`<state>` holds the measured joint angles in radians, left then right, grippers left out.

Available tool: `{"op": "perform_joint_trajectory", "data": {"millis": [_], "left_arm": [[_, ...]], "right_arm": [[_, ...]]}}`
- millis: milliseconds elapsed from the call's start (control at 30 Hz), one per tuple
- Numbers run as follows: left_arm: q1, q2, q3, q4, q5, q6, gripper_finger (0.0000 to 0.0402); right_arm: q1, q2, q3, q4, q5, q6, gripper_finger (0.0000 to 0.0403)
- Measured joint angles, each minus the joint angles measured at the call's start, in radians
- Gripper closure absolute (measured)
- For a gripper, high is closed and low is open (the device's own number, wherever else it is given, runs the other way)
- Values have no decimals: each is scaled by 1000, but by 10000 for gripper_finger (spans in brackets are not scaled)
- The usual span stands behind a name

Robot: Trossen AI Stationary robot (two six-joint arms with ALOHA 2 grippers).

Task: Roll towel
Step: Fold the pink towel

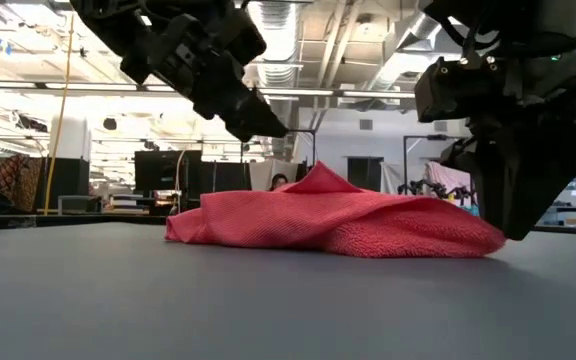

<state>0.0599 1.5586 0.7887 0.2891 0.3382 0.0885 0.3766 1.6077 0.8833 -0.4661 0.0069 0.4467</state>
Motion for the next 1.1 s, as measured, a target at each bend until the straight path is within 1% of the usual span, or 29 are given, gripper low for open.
{"op": "perform_joint_trajectory", "data": {"millis": [67, 233, 333, 467, 533, 600, 633, 667, 833, 933, 1100], "left_arm": [[8, 22, 1, 30, 30, -3, 267], [3, 107, 48, 23, 125, -12, 267], [-16, 153, 80, -2, 144, 6, 267], [-47, 200, 112, -10, 138, 27, 267], [-65, 212, 122, -9, 87, 48, 267], [-86, 214, 122, -12, -20, 74, 267], [-94, 214, 123, -8, -61, 91, 267], [-102, 214, 124, -5, -82, 107, 267], [-120, 214, 124, -10, -107, 90, 267], [-124, 229, 124, 7, -144, 86, 267], [-125, 263, 135, 10, -162, 55, 267]], "right_arm": [[-6, 0, 0, -2, -10, 27, 228], [-14, 0, 0, -2, -32, 44, 215], [-14, 0, 0, -3, -32, 50, 214], [-14, 0, 0, -1, -31, 61, 216], [-14, 0, 0, -1, -31, 74, 217], [-14, 0, 0, 3, -31, 77, 218], [-14, 0, 0, 4, -31, 78, 218], [-14, 0, 0, 3, -31, 78, 218], [-14, 0, 0, 3, -30, 78, 218], [-14, 0, 0, 3, -30, 78, 218], [-14, 0, 2, -2, -34, 88, 218]]}}
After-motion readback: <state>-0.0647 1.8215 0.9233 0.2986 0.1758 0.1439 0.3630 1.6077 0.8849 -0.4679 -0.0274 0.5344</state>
